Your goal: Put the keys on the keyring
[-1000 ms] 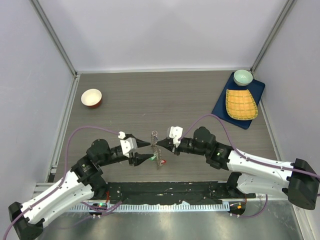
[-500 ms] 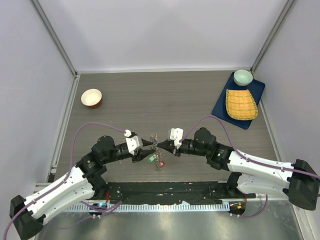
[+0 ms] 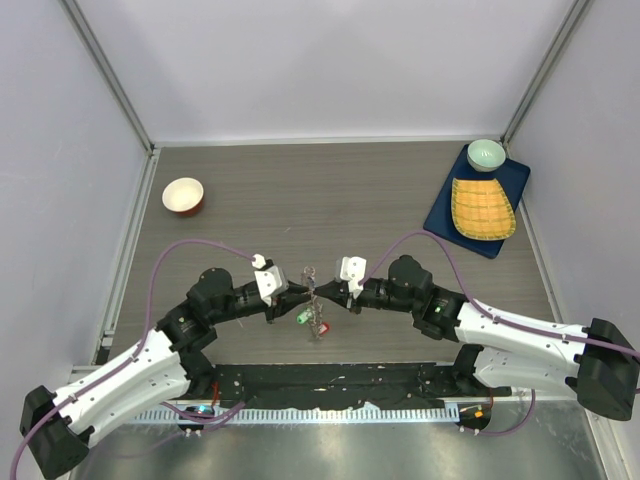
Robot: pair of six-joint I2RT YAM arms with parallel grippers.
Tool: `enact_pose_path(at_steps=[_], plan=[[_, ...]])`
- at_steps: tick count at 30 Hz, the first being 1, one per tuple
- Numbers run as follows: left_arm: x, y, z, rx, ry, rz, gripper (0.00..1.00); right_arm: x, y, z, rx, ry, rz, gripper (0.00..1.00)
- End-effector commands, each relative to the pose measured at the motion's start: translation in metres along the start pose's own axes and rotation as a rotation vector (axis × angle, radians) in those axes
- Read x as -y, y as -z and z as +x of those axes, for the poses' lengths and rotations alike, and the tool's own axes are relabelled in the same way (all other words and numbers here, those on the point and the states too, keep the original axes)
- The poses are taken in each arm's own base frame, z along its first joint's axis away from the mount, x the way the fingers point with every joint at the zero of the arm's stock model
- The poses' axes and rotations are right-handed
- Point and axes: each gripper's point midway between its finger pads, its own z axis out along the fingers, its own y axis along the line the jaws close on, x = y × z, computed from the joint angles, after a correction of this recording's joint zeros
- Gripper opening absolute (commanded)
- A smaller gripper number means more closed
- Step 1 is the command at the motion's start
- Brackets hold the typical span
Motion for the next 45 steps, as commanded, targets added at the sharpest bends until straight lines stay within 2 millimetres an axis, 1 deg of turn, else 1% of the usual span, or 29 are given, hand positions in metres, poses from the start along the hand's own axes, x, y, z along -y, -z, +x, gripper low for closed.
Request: enact_pose_path(at_steps=[1, 3, 5, 11, 17, 28, 29, 35, 39, 41, 44, 45], plan=[[-0.003, 0.002, -0.029, 0.078, -0.013, -0.011, 0.21, 0.011, 0.000, -0.042, 0.139, 0.044, 0.042, 0.01], [-0.005, 0.004, -0.030, 0.083, -0.003, -0.031, 0.25, 0.013, 0.000, -0.042, 0.136, 0.042, 0.055, 0.01], [-0.006, 0.006, -0.029, 0.077, 0.009, -0.041, 0.25, 0.014, 0.000, -0.041, 0.131, 0.040, 0.062, 0.01], [0.003, 0.009, -0.031, 0.086, 0.023, -0.006, 0.25, 0.015, -0.001, -0.039, 0.128, 0.036, 0.065, 0.01], [0.003, 0.005, -0.025, 0.070, 0.038, 0.002, 0.22, 0.015, -0.001, -0.040, 0.129, 0.037, 0.064, 0.01], [0.002, -0.003, -0.030, 0.099, 0.022, 0.018, 0.21, 0.014, -0.003, -0.039, 0.127, 0.034, 0.054, 0.01], [0.003, -0.004, -0.029, 0.100, 0.050, 0.019, 0.21, 0.013, -0.003, -0.039, 0.126, 0.034, 0.051, 0.01], [0.002, -0.004, -0.032, 0.120, 0.054, 0.016, 0.21, 0.013, -0.004, -0.039, 0.126, 0.032, 0.046, 0.01], [0.002, -0.003, -0.029, 0.112, 0.060, 0.007, 0.18, 0.013, -0.004, -0.038, 0.124, 0.030, 0.047, 0.01], [0.000, -0.002, -0.030, 0.114, 0.058, -0.007, 0.15, 0.013, -0.004, -0.038, 0.122, 0.027, 0.048, 0.01], [-0.003, 0.000, -0.029, 0.102, 0.057, -0.028, 0.07, 0.015, -0.004, -0.038, 0.123, 0.018, 0.059, 0.01], [-0.004, 0.002, -0.028, 0.091, 0.057, -0.034, 0.01, 0.015, -0.004, -0.040, 0.127, 0.014, 0.064, 0.01]])
